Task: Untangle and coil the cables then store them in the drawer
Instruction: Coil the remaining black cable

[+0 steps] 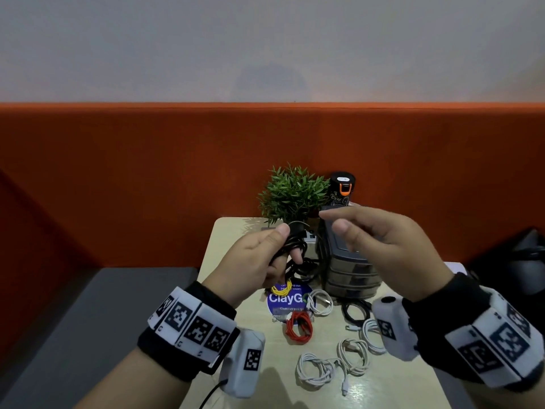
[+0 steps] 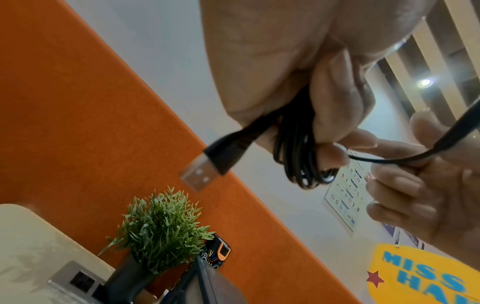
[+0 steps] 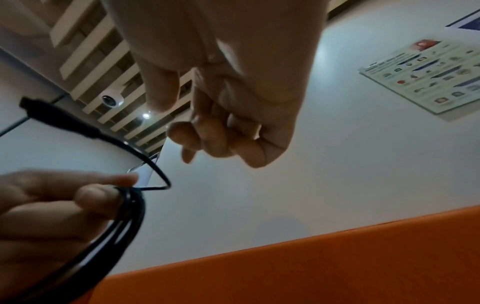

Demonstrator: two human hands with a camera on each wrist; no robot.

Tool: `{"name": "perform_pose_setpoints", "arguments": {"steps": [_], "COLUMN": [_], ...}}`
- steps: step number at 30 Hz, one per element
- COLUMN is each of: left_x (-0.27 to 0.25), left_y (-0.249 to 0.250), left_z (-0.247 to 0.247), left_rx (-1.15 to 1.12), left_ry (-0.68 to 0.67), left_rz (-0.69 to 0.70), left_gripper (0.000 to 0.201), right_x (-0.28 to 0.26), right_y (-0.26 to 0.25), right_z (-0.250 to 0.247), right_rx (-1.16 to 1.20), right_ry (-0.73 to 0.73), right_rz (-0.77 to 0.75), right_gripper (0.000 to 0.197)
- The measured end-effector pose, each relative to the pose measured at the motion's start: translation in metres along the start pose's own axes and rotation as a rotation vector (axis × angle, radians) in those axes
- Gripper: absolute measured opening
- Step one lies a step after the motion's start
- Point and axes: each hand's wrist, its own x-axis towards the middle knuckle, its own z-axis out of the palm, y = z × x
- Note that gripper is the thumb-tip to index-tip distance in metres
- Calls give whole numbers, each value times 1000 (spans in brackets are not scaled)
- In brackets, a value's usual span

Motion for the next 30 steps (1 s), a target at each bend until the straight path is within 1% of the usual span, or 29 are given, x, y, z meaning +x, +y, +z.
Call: {"name": "perform_pose_setpoints", "arguments": {"steps": [2, 3, 4, 5, 7, 8, 9, 11, 13, 15, 16, 18, 19, 20, 21, 22, 23, 24, 26, 28, 30], "left_x": [0, -1, -1, -1, -2, -2, -2, -2, -3, -4, -4, -3, -3, -3, -3, -3, -4, -4, -6, -6, -5], "left_y": [0, 0, 0, 1, 1, 1, 1, -1, -2, -1, 0, 4, 6, 8, 8, 8, 7, 6, 2, 0, -2], "left_z": [3, 4, 4, 5, 5, 5, 4, 3, 4, 8, 9, 11, 11, 10, 9, 8, 7, 6, 5, 5, 5], "left_rx": [8, 10, 10, 11, 19, 22, 19, -16, -97, -193, -237, -309, -332, -346, -352, -358, -363, -368, -368, -315, -186], "left_ry": [1, 0, -6, -17, -34, -37, -39, -61, -128, -165, -150, -95, -72, -55, -48, -54, -78, -110, -158, -148, -88], "left_rz": [-3, -3, -3, -4, -8, -10, -14, -27, -38, -37, -33, -16, -4, 1, -6, -17, -22, -14, 15, 38, 64], "left_gripper": [48, 49, 50, 52, 58, 59, 60, 61, 61, 59, 59, 58, 58, 59, 60, 59, 57, 56, 49, 36, 28], "right_x": [-2, -2, -3, -3, -2, 0, 1, 5, 9, 11, 11, 7, 5, 2, 0, -1, -2, -2, -3, -4, -4], "right_y": [-4, -4, -3, -2, 1, 3, 4, 7, 7, 6, 7, 4, 3, 2, 1, 1, 2, 5, 9, 10, 11], "right_z": [6, 10, 14, 18, 18, 17, 15, 13, 15, 21, 23, 27, 29, 32, 36, 39, 42, 44, 47, 50, 51], "right_rx": [-21, -50, -79, -108, -144, -148, -153, -167, -93, -11, 76, 344, 444, 498, 519, 519, 516, 508, 485, 488, 471], "right_ry": [-79, -141, -191, -224, -242, -229, -202, -98, 10, 21, 4, -76, -146, -234, -302, -330, -316, -278, -218, -164, -83], "right_rz": [95, 142, 178, 200, 226, 237, 245, 241, 243, 243, 253, 291, 295, 275, 244, 221, 222, 235, 255, 269, 288], "right_gripper": [49, 53, 50, 41, 18, 9, 3, 7, 8, 15, 17, 23, 27, 27, 20, 10, 5, 8, 7, 6, 8]}}
